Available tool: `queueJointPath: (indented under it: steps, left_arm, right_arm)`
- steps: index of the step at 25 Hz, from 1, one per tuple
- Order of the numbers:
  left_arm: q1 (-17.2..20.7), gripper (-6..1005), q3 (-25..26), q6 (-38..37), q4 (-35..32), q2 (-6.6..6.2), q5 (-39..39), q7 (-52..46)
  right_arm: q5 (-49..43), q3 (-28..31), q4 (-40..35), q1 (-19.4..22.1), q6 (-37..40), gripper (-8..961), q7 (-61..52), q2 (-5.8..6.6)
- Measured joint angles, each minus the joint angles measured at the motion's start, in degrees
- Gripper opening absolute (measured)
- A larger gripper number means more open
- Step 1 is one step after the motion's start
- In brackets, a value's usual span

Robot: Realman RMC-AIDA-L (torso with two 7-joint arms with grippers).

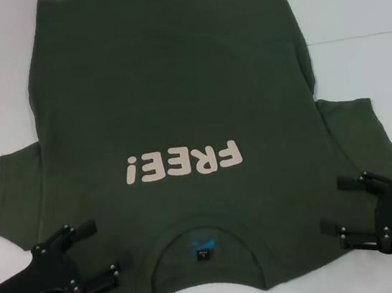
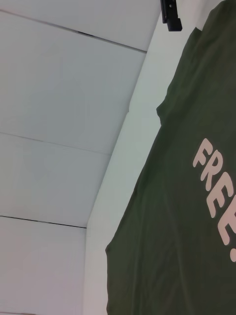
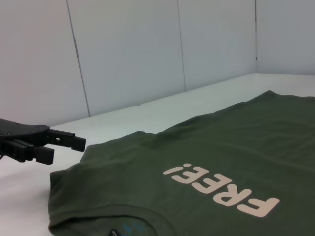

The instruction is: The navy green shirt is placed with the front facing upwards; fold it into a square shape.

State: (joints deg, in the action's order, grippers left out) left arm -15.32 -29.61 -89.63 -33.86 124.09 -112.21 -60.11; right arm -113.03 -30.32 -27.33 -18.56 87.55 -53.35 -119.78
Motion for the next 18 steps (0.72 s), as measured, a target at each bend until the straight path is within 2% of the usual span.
queueJointPath:
  steps: [13, 16, 18]
  left_arm:
    - [-0.3, 933, 0.5, 0.1, 0.6, -0.08, 0.6, -0.9]
    - [-0.6, 933, 2.2, -0.2, 0.6, -0.13, 0.8, -5.7]
    - [-1.4, 933, 3.7, -0.8, 0.0, -0.55, 0.9, -13.2]
  right_arm:
    - [0.0, 0.0, 0.0, 0.0, 0.2, 940, 0.0, 0.0]
    - [0.0, 0.0, 0.0, 0.0, 0.3, 940, 0.0, 0.0]
    - [0.0, 0.1, 0.0, -0.1, 0.3, 940, 0.0, 0.0]
